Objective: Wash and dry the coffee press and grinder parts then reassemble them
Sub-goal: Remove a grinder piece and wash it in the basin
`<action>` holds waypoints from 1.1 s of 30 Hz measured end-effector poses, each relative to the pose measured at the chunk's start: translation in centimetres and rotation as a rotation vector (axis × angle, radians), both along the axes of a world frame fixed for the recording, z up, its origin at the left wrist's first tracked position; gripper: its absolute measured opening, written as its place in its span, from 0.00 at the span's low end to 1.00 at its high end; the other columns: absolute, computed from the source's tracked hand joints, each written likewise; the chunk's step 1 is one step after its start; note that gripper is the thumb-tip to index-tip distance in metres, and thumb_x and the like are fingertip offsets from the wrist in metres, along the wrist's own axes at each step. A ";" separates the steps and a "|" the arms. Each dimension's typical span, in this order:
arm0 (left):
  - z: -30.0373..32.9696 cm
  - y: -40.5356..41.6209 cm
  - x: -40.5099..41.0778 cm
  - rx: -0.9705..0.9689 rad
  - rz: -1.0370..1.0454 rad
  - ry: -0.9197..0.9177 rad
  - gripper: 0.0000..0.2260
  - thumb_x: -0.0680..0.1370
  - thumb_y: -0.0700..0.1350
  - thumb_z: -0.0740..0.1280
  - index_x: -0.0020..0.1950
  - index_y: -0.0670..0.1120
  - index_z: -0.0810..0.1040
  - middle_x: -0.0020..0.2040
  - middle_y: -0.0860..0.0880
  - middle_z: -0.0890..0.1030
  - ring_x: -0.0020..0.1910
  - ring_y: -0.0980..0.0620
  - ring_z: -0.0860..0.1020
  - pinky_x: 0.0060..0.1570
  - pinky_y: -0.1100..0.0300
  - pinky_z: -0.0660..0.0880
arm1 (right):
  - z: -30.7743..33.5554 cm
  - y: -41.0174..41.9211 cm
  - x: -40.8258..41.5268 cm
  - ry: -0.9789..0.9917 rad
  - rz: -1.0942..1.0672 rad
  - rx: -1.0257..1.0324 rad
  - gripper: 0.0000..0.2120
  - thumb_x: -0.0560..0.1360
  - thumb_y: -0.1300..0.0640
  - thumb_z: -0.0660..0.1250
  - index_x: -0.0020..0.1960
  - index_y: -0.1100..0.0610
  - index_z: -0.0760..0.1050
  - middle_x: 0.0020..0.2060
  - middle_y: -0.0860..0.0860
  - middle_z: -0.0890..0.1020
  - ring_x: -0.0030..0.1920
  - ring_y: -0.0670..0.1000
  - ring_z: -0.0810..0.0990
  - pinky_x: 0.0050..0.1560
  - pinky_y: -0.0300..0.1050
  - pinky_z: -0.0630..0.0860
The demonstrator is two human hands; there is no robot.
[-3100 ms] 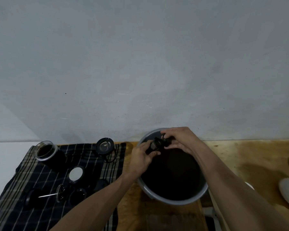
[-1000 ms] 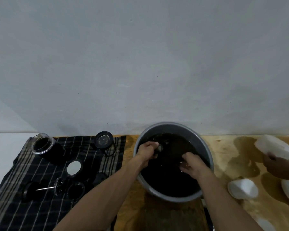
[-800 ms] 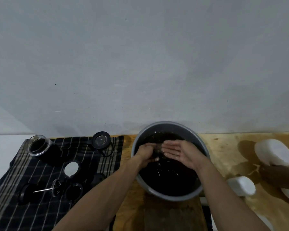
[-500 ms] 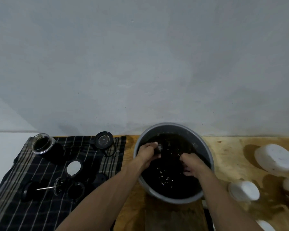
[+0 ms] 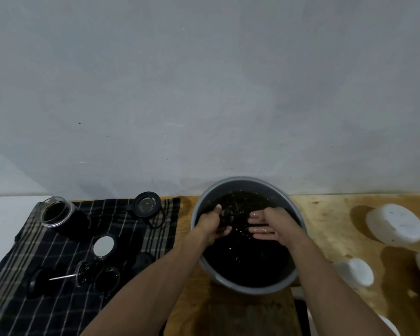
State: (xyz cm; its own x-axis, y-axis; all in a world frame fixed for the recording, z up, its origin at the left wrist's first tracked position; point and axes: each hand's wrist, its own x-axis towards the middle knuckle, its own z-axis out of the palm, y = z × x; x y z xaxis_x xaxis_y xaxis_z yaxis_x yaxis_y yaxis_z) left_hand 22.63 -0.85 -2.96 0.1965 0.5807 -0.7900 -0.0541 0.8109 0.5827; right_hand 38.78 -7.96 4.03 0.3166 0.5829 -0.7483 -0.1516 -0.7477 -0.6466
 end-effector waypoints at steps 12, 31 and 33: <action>0.3 -0.1 0.1 0.013 0.034 -0.125 0.12 0.85 0.37 0.55 0.62 0.39 0.77 0.54 0.38 0.81 0.50 0.41 0.80 0.37 0.50 0.83 | -0.2 -0.6 -1.8 0.483 -0.259 0.199 0.17 0.78 0.74 0.53 0.61 0.72 0.77 0.57 0.67 0.84 0.59 0.62 0.84 0.53 0.50 0.84; 0.2 0.4 -0.2 0.098 0.075 -0.217 0.16 0.83 0.31 0.54 0.63 0.41 0.76 0.52 0.40 0.81 0.51 0.42 0.80 0.48 0.48 0.80 | 1.2 0.9 -2.0 0.211 -0.053 0.140 0.20 0.76 0.74 0.53 0.57 0.67 0.81 0.53 0.62 0.87 0.55 0.58 0.86 0.54 0.49 0.84; 0.3 0.4 -0.3 0.066 0.105 -0.236 0.15 0.83 0.32 0.52 0.62 0.40 0.76 0.54 0.39 0.79 0.52 0.41 0.78 0.47 0.48 0.80 | 1.0 1.1 -1.6 -0.026 0.102 0.087 0.13 0.80 0.67 0.59 0.54 0.63 0.83 0.50 0.57 0.87 0.49 0.54 0.87 0.48 0.47 0.85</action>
